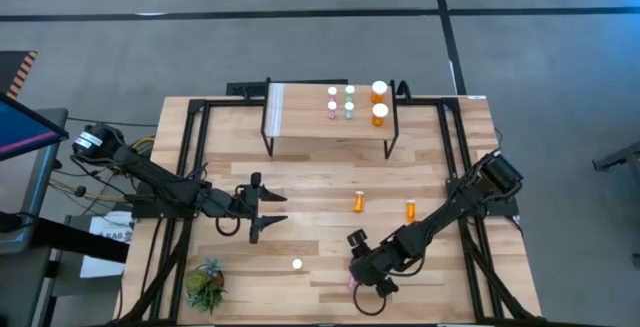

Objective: Pick and place medicine bottles onto shelf by color
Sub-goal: Put the small pink pill bottle on the shelf aligned with the other small pink pill bottles

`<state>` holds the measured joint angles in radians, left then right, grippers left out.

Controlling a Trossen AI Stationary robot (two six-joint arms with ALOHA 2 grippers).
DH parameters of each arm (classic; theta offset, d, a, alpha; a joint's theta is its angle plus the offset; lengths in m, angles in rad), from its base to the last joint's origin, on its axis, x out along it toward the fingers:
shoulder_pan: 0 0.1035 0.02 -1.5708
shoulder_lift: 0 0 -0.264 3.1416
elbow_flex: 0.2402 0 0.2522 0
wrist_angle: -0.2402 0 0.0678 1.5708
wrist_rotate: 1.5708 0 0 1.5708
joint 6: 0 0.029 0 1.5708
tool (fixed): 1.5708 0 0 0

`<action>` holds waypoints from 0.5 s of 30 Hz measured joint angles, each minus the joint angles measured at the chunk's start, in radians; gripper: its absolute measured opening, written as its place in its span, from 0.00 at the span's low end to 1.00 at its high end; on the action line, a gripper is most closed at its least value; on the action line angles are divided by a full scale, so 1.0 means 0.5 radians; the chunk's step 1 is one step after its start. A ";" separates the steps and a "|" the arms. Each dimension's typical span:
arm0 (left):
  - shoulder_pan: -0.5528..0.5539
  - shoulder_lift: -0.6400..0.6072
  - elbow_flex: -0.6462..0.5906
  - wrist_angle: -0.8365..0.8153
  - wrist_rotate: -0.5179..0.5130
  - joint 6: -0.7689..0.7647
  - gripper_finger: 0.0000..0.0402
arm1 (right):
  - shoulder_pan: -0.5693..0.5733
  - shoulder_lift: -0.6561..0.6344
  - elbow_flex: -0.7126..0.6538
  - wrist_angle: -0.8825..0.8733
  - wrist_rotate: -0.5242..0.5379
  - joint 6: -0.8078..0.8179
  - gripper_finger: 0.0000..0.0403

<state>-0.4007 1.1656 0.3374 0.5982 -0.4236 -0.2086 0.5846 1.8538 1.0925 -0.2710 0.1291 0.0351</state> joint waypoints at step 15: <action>0.000 0.000 0.000 -0.010 -0.001 -0.064 0.56 | 0.017 -0.002 0.172 -0.307 0.016 -0.419 0.55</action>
<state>-0.4006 1.1656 0.3374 0.5930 -0.4240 -0.2405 0.5931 1.8530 1.1786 -0.4244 0.1372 -0.1741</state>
